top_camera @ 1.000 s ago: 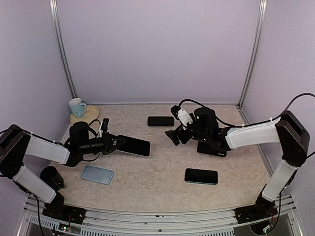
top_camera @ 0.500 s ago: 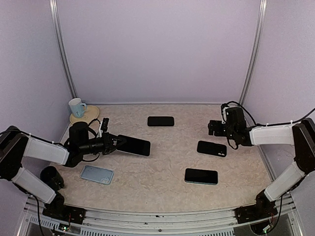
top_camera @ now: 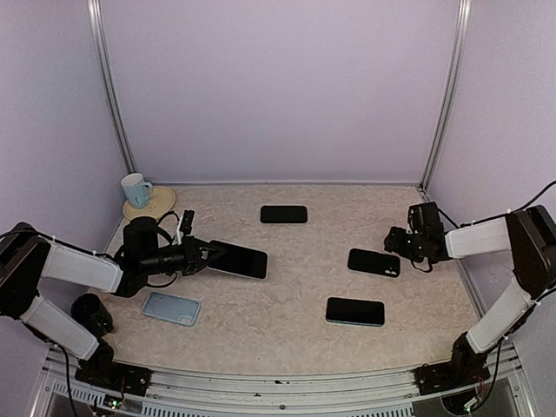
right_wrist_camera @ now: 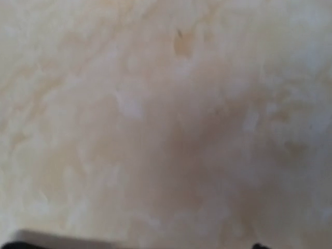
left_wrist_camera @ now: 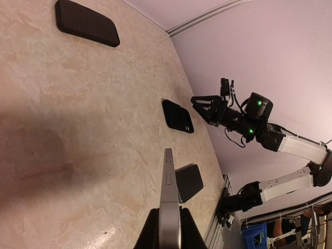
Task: Put the phone into the phone case
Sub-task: Move the phone case to the center of the board, then install the phone into the phone case.
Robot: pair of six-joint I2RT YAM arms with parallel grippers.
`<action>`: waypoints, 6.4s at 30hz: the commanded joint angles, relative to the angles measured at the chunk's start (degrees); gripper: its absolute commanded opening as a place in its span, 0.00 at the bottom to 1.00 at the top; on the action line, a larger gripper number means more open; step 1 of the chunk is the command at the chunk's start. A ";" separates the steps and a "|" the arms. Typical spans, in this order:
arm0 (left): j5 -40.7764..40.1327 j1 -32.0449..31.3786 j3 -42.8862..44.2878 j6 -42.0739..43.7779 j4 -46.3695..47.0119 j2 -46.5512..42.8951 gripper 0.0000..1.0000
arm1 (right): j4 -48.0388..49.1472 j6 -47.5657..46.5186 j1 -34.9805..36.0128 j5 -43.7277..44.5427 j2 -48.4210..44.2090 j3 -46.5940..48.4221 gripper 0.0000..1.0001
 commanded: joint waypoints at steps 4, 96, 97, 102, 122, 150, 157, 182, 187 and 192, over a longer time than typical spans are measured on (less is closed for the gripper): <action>-0.36 -0.37 -0.80 0.01 4.54 -0.94 0.00 | 1.26 3.01 -0.67 -1.72 0.74 -2.73 0.67; -8.77 -7.20 8.76 -8.26 7.53 13.08 0.00 | 5.48 -28.06 29.96 6.79 0.17 9.02 1.00; -8.73 -7.27 9.28 -8.45 7.16 13.44 0.00 | 6.59 -30.27 29.80 6.35 -0.20 8.15 1.00; -9.44 -8.44 11.90 -9.13 4.12 15.48 0.00 | 8.91 -38.13 28.85 -1.67 -1.68 5.73 1.00; -11.28 -11.45 18.41 -9.35 1.51 22.93 0.00 | 7.10 -43.40 23.65 -21.50 1.21 6.44 1.00; -11.23 -12.50 23.30 -11.37 -1.98 26.91 0.00 | -0.41 -44.78 20.38 -12.37 13.42 13.62 0.96; -11.36 -12.76 23.33 -11.64 -2.05 27.30 0.00 | -2.61 -43.53 20.54 -12.09 14.94 15.26 0.95; -11.78 -13.64 24.66 -14.47 -4.33 29.05 0.00 | -4.68 -39.98 26.67 -12.24 19.64 17.27 0.95; -12.30 -13.90 24.94 -15.14 -5.95 29.51 0.00 | -4.70 -39.61 27.43 -12.11 20.00 17.29 0.95; -12.84 -14.08 25.27 -15.59 -7.88 30.08 0.00 | -4.70 -39.52 28.02 -12.22 20.23 17.37 0.95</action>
